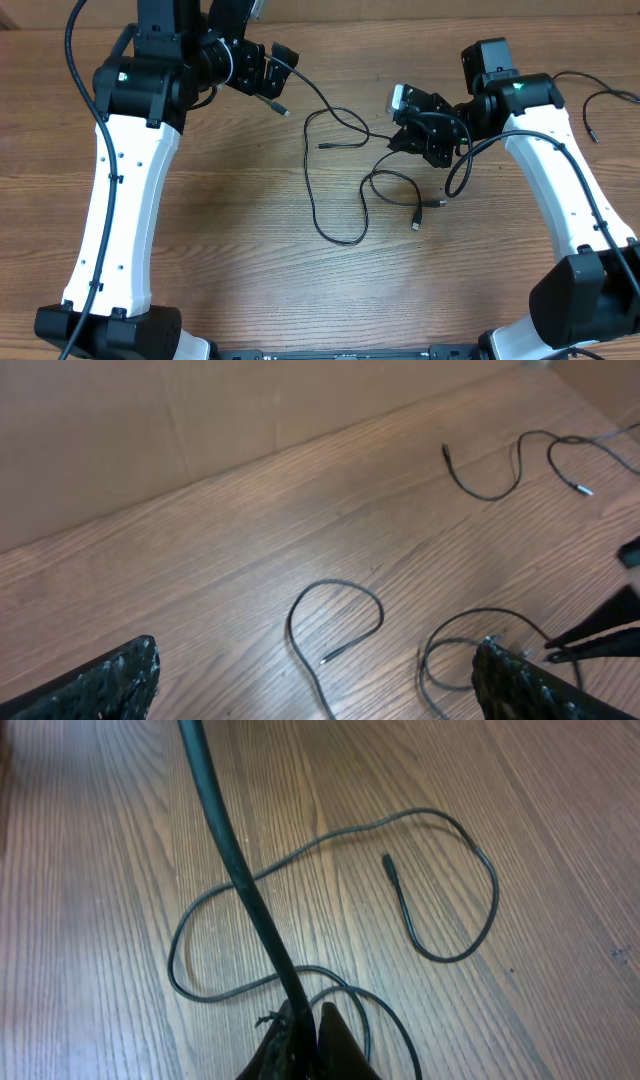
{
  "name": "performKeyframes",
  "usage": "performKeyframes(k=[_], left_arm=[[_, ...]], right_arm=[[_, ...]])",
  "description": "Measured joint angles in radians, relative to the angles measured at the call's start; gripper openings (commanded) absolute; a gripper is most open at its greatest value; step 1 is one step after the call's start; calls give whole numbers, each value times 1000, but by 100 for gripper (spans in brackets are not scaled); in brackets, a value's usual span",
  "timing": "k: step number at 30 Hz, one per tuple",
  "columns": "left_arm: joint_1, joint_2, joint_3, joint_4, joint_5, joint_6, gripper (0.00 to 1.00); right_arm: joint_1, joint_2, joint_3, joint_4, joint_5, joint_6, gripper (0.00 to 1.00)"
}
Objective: Untangle cables
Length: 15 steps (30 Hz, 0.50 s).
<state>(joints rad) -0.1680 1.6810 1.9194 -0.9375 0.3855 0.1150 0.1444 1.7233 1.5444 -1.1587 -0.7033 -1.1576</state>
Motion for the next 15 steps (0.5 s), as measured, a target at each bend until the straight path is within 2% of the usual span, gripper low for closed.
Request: performKeyframes(k=[5, 11, 15], left_arm=[[0, 0, 0, -71, -6, 51, 100], [0, 0, 0, -212, -24, 192, 100], [0, 0, 0, -251, -26, 271, 99]], right_arm=[[0, -67, 0, 31, -49, 43, 4], [0, -189, 5, 178, -79, 201, 4], [0, -234, 12, 288, -67, 312, 4]])
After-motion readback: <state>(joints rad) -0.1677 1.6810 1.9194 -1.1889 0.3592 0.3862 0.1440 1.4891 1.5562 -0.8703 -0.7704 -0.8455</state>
